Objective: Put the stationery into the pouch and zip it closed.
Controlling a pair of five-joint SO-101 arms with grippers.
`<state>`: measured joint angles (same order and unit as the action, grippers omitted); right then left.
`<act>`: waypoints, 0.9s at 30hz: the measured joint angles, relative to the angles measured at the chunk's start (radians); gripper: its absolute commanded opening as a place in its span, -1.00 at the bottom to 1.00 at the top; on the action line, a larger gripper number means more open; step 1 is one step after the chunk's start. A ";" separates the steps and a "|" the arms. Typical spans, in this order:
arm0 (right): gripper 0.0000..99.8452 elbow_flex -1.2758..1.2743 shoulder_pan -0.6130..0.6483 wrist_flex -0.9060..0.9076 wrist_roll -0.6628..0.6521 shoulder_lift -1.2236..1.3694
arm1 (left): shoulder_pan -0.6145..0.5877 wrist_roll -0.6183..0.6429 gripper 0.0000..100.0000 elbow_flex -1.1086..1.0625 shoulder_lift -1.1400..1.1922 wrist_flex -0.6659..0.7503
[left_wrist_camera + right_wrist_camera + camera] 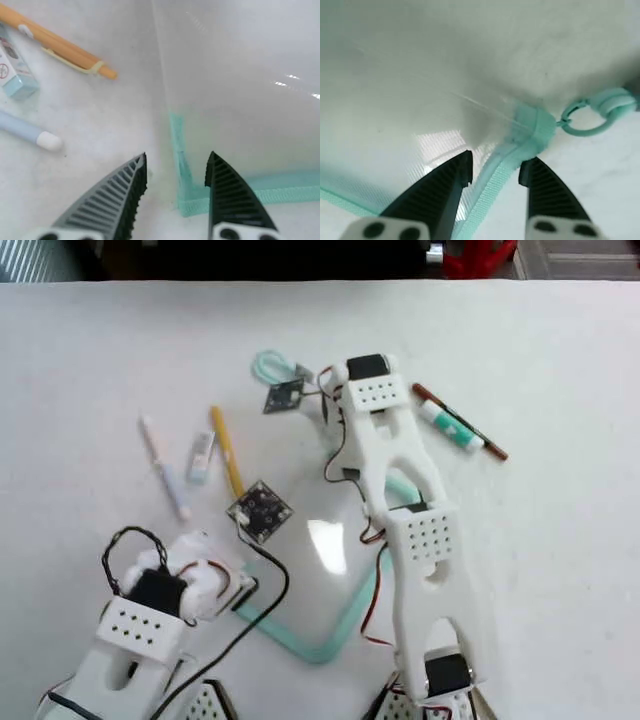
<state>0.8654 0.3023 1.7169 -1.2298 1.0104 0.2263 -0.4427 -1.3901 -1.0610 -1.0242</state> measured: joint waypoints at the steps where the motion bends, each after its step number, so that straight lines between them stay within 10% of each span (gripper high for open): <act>1: -0.75 0.000 0.000 0.000 -0.012 0.000 | 0.000 0.000 -0.61 0.000 0.000 0.000; 15: -0.96 -0.325 -0.008 -0.012 -0.252 -0.267 | -0.002 0.000 -0.61 0.000 0.003 -0.002; 27: -0.96 -0.284 0.034 -0.011 -0.054 -0.354 | -0.003 0.000 -0.61 0.000 0.002 -0.002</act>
<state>0.5815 0.3360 1.7062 -1.2835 0.6559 0.2232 -0.4427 -1.3901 -1.0595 -1.0257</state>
